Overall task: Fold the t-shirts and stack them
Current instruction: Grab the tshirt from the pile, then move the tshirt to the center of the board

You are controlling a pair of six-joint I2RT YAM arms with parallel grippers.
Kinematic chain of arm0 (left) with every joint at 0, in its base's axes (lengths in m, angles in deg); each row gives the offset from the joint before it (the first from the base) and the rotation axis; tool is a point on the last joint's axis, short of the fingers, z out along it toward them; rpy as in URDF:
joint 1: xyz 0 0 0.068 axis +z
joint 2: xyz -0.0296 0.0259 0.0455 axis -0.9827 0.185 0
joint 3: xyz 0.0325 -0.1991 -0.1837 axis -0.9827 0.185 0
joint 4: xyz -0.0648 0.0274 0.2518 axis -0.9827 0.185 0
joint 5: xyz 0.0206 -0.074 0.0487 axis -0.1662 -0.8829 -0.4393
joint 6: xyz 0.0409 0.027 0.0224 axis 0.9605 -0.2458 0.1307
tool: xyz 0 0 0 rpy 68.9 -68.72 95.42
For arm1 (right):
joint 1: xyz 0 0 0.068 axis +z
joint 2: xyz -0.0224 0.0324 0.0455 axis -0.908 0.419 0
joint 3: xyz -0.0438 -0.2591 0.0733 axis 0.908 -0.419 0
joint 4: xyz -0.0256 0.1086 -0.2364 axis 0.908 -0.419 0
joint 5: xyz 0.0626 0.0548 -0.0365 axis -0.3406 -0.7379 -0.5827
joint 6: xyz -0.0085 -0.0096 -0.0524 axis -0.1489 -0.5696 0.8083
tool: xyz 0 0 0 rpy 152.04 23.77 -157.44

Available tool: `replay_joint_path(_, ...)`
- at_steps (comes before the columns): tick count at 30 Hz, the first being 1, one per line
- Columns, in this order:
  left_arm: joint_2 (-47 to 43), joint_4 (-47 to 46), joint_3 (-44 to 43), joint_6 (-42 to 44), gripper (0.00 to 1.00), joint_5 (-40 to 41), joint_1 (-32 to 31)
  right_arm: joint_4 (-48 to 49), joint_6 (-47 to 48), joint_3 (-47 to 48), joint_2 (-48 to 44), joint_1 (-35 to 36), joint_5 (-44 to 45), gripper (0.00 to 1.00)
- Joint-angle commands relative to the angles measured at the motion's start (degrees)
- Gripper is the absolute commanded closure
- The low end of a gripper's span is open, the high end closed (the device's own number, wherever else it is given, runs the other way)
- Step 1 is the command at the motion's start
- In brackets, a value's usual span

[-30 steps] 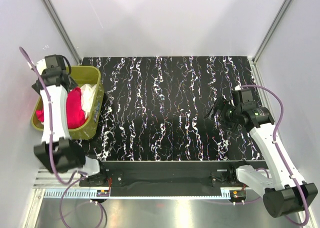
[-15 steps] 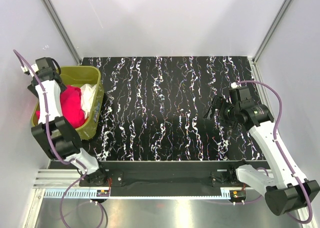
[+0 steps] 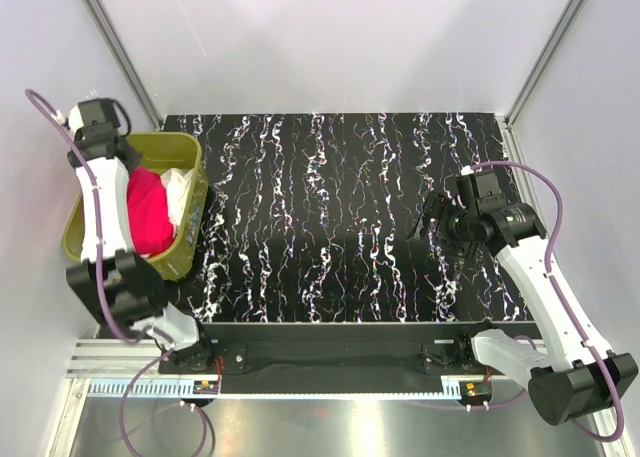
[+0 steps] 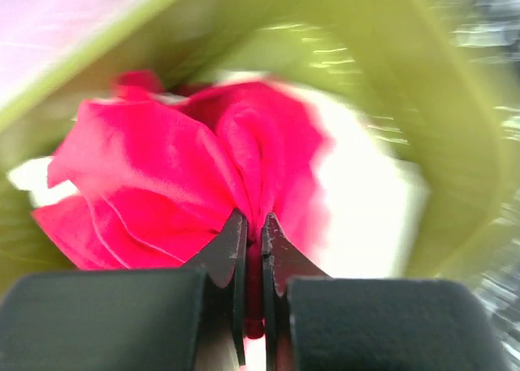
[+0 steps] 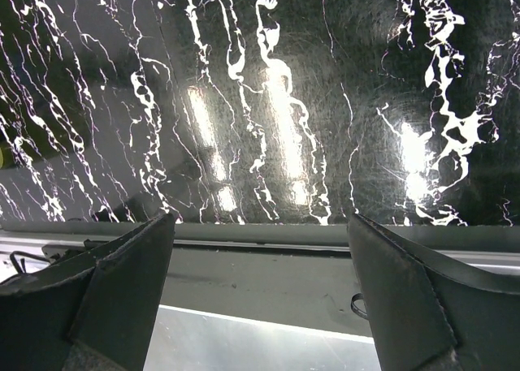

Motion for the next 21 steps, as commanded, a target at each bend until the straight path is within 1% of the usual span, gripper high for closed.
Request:
replay_joint_path(1,-11.78,-3.46,-7.58,-7.40,1.00,-7.21,-8.21,0.02,-0.71,3.05,0.68,0.36,-1.16,0.06)
replay_joint_path(2,-13.29,-4.43,-8.29,-8.29,1.00,-8.52,-9.79,0.10,-0.71,3.31,1.29,0.36,-1.52,0.06)
replay_joint_path(3,-16.18,-5.74,-8.91,-10.04,1.00,-10.62,-13.20,-0.07,-0.71,3.92,1.56,0.44,-1.69,0.06)
replay_joint_path(4,-17.51,-8.71,-10.04,-10.76,1.00,-11.60,-14.71,-0.33,-0.62,4.28,1.82,0.36,-1.69,0.06)
replay_joint_path(7,-21.73,-13.73,-12.77,-13.66,1.00,-16.69,-19.29,-0.51,-0.71,4.72,2.17,0.44,-2.04,0.06)
replay_joint_path(8,-22.61,-14.71,-13.04,-14.36,1.00,-18.45,-20.17,-0.51,-0.79,4.63,2.00,0.44,-2.13,0.06)
replay_joint_path(9,-24.27,-15.50,-13.39,-14.80,1.00,-20.73,-22.53,-0.42,-0.97,4.28,1.82,0.36,-2.22,0.06)
replay_joint_path(11,-25.69,-16.30,-13.31,-14.63,1.00,-21.28,-25.53,-0.25,-2.02,3.58,1.21,0.36,-2.48,0.06)
replay_joint_path(14,-27.71,-16.74,-13.40,-14.28,1.00,-23.73,-31.50,0.28,-3.52,2.26,0.24,0.44,-3.54,0.06)
replay_joint_path(15,-28.59,-17.52,-13.22,-13.93,1.00,-25.04,-34.91,0.45,-3.87,1.65,0.07,0.44,-3.63,0.06)
replay_joint_path(17,-28.77,-18.32,-11.82,-14.01,1.00,-27.24,-38.44,1.16,-4.75,1.21,-0.20,0.44,-3.98,0.06)
replay_joint_path(20,-29.47,-18.15,-5.68,-15.94,1.00,-31.89,-40.21,2.47,-5.54,0.24,0.41,0.44,-5.12,0.06)
replay_joint_path(21,-29.82,-19.45,-2.01,-16.82,1.00,-32.78,-41.26,2.91,-5.98,0.15,0.68,0.36,-5.47,0.06)
